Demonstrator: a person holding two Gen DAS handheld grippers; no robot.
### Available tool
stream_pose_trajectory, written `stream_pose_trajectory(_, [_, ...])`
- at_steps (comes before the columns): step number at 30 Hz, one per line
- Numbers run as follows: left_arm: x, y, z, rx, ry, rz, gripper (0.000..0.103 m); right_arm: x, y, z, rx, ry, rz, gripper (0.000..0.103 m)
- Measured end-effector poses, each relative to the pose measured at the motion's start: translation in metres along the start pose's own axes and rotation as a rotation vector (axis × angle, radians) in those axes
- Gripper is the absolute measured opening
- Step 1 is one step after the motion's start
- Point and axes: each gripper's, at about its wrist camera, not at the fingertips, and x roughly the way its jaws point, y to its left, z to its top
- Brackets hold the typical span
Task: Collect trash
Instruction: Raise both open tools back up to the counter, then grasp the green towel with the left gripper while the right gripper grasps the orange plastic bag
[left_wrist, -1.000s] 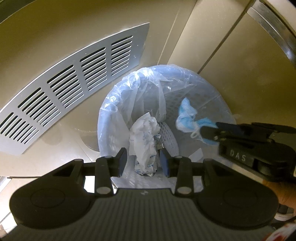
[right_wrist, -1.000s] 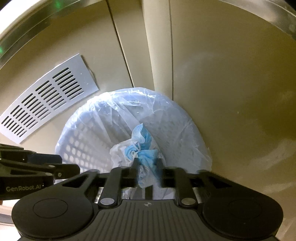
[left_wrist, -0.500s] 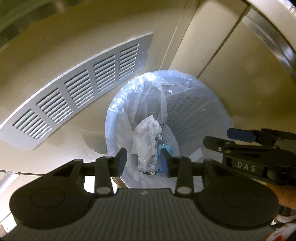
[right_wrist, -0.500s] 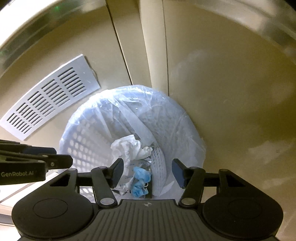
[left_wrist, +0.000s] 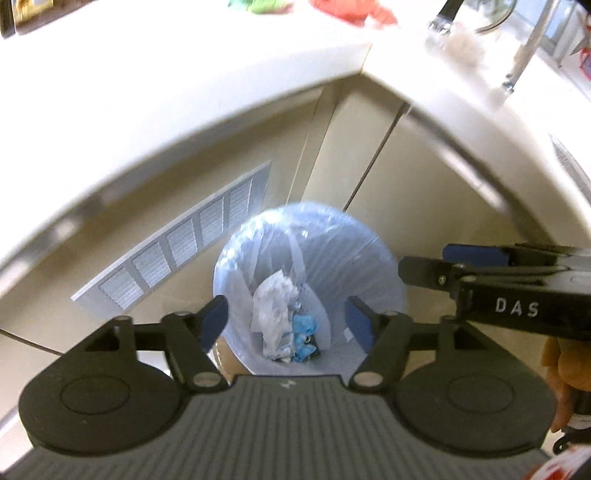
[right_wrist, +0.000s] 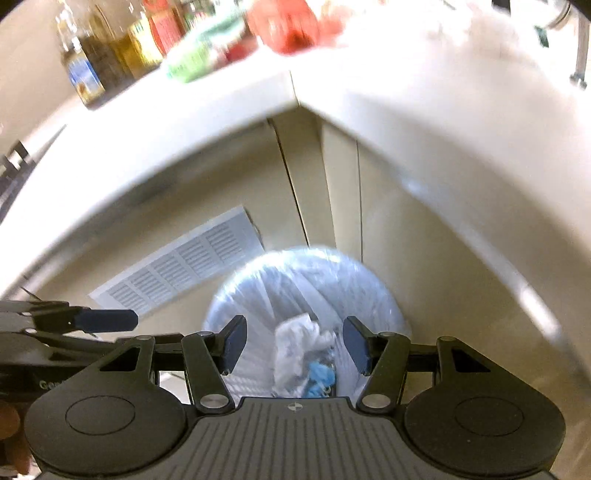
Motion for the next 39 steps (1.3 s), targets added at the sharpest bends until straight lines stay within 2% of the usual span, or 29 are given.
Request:
stream_pose_trajectory(4, [-0.028,-0.006,0.010,0.020,-0.054,-0.014,0.078,-0.033,0.008,0.015,0.013,-0.070,0.008,0.058])
stream_pose_trajectory(10, [-0.070,-0.008,0.038,0.026,-0.182,-0.010,0.087,-0.075,0.009,0.044,0.022,-0.195,-0.016,0.058])
stream_pose_trajectory(15, [-0.092,-0.006,0.067,0.031,-0.278,0.026,0.091,-0.092,0.006,0.074,0.032,-0.275,-0.034,0.058])
stream_pose_trajectory(19, [-0.104,-0.003,0.088,0.013,-0.326,0.065,0.092,-0.095,0.006,0.091,0.019,-0.313,-0.025,0.058])
stream_pose_trajectory(26, [-0.105,0.001,0.112,-0.023,-0.353,0.111,0.094,-0.091,-0.004,0.122,-0.023,-0.327,0.012,0.058])
stream_pose_trajectory(39, [-0.092,-0.002,0.146,-0.069,-0.362,0.241,0.094,-0.060,-0.018,0.170,-0.153,-0.284,0.102,0.059])
